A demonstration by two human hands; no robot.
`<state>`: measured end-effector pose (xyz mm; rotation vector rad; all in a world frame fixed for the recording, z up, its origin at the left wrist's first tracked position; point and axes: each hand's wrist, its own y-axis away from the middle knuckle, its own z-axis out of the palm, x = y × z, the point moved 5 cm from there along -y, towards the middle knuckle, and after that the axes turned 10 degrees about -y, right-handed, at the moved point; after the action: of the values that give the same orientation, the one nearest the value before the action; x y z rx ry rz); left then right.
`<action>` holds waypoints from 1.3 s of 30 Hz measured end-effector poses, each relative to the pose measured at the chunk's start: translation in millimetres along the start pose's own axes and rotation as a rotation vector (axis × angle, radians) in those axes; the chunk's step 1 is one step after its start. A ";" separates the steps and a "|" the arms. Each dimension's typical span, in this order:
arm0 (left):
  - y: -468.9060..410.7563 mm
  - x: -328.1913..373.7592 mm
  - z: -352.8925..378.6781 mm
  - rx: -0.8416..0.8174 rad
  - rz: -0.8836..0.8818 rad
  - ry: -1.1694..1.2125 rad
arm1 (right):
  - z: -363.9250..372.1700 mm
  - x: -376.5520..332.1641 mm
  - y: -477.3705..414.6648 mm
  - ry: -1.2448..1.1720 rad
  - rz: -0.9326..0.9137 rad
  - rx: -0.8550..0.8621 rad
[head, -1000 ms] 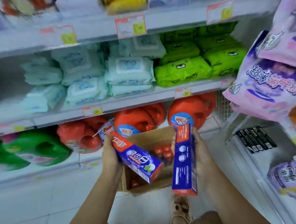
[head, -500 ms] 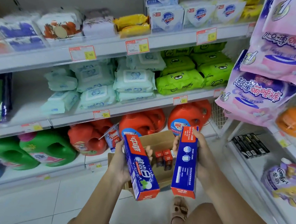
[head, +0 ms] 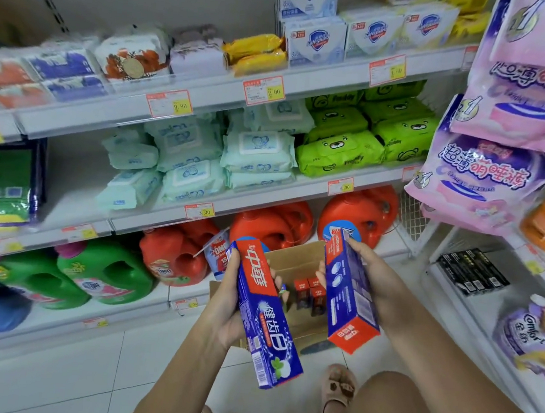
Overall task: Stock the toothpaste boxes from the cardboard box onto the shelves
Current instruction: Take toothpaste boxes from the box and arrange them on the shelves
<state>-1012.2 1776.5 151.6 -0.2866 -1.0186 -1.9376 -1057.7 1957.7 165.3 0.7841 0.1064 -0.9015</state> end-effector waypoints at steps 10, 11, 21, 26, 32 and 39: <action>-5.8 -3.0 8.2 0.112 0.049 -0.077 | 0.9 -10.8 2.9 0.387 -0.159 0.064; -6.4 -4.4 9.2 0.131 0.031 -0.129 | 5.1 -9.7 3.8 0.366 -0.157 0.045; -3.5 -6.3 18.9 0.216 -0.018 -0.216 | 19.1 -9.2 12.9 0.725 -0.130 -0.084; 0.0 -9.4 27.6 0.184 0.003 -0.178 | 29.5 -7.7 20.2 0.787 -0.123 -0.179; 5.1 -10.4 37.8 0.213 0.009 -0.184 | 35.9 -11.5 19.5 0.763 -0.155 -0.125; -3.3 10.7 37.0 0.378 0.212 -0.208 | 60.1 -14.5 13.9 0.752 -0.165 -0.120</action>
<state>-1027.9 1798.5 179.2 -0.3683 -1.4054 -1.5120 -1070.5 1933.4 222.3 0.9779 0.8872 -0.7058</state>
